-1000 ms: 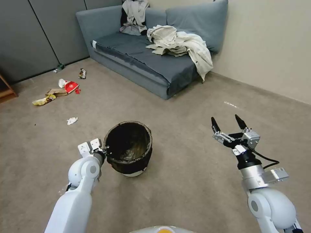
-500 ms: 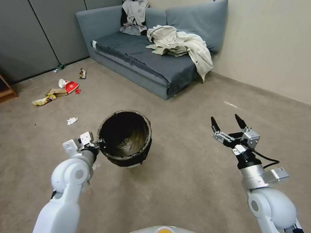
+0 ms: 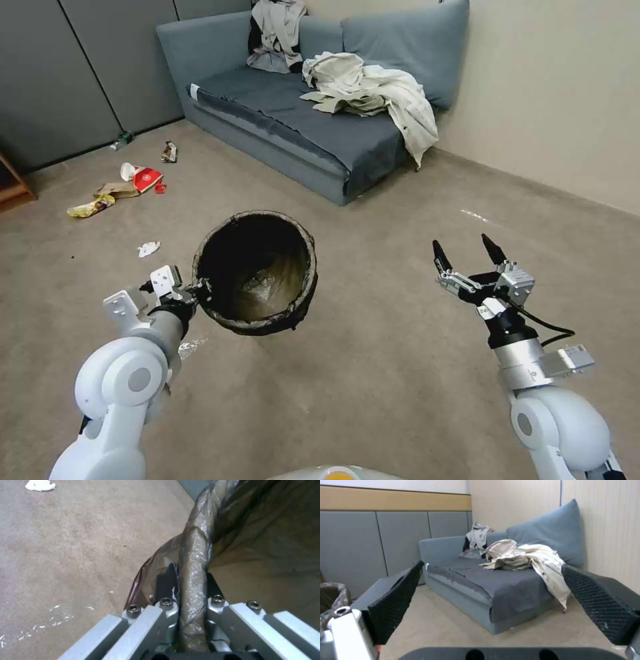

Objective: Pick up the trash can from the floor.

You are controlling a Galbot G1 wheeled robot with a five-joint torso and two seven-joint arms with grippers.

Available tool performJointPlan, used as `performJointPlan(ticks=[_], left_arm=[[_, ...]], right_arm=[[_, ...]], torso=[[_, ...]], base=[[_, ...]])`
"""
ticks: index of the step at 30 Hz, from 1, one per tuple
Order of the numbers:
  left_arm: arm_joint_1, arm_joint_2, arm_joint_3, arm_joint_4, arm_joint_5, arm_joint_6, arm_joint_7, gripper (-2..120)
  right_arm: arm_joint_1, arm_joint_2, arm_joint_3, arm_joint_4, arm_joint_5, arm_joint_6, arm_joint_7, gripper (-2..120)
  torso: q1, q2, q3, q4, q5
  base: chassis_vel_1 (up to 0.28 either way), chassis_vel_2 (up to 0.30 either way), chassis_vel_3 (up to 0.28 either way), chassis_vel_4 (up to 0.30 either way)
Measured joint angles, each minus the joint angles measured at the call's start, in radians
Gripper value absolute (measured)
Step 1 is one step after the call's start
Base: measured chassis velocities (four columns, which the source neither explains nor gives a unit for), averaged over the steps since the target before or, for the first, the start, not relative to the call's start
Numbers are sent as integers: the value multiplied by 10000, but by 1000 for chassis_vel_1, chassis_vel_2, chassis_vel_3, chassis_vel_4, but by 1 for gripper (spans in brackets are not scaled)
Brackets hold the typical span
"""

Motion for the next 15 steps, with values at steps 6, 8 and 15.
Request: performJointPlan(ticks=[6, 8, 15], left_arm=[[-23, -6, 12, 93, 7, 0, 14, 2], [-23, 1, 12, 108, 9, 0, 23, 2], [-35, 27, 4, 119, 11, -1, 52, 2]], right_arm=[[-19, 12, 1, 0, -4, 9, -16, 100], [-26, 12, 3, 0, -8, 13, -18, 100], [-29, 35, 0, 0, -36, 25, -43, 100]], torso=[[0, 0, 0, 0, 0], [0, 0, 0, 0, 0], [0, 0, 0, 0, 0]], base=[[0, 0, 0, 0], [0, 0, 0, 0], [0, 0, 0, 0]])
